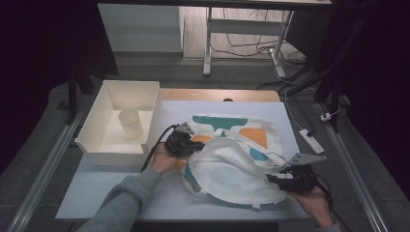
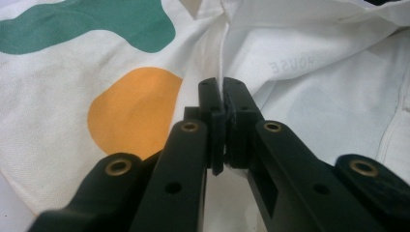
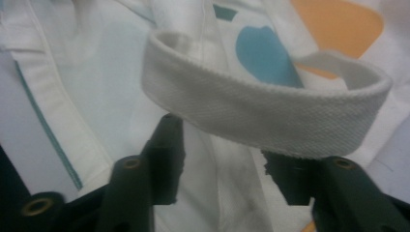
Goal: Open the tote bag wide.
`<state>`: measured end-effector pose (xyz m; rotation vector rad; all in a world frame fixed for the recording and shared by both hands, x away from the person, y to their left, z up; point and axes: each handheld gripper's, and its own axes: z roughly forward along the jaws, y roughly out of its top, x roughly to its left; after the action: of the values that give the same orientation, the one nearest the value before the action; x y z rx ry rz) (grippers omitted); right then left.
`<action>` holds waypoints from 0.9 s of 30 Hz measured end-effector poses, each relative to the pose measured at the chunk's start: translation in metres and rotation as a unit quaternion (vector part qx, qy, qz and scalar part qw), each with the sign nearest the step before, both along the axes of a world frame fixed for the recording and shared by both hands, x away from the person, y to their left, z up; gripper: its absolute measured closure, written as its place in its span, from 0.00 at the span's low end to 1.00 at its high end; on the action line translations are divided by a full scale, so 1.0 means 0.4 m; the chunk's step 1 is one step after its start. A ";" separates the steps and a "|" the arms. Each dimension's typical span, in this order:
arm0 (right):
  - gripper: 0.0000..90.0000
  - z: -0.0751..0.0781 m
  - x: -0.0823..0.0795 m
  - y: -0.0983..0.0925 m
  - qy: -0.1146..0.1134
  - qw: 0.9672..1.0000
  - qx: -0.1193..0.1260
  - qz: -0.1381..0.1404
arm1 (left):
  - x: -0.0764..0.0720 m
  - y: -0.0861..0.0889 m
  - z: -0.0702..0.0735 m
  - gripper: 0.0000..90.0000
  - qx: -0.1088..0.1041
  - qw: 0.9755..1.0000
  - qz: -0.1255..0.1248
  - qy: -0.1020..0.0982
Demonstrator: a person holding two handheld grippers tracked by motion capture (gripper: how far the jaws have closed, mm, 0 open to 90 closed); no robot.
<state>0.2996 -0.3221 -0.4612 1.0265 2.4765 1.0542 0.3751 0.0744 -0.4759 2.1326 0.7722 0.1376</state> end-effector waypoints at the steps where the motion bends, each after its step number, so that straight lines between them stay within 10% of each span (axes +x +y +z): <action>1: 0.61 -0.007 0.005 0.003 0.003 1.000 -0.008 -0.001 | 0.000 0.000 0.000 0.97 0.000 1.000 0.000 0.000; 7: 0.96 -0.032 0.021 0.022 -0.005 0.999 -0.050 -0.001 | -0.001 0.003 0.003 0.97 -0.003 1.000 -0.001 -0.001; 16: 0.98 0.071 -0.030 0.016 -0.059 0.998 -0.005 0.021 | -0.047 0.046 0.067 0.97 -0.040 0.999 -0.010 -0.028; 27: 0.98 0.231 -0.054 0.017 -0.141 0.988 0.057 0.035 | -0.094 0.132 0.187 0.97 -0.100 0.992 0.002 -0.083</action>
<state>0.2779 -0.3152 -0.3690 0.7625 2.2592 1.2784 0.3375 0.1273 -0.4011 1.9046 0.6646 0.2267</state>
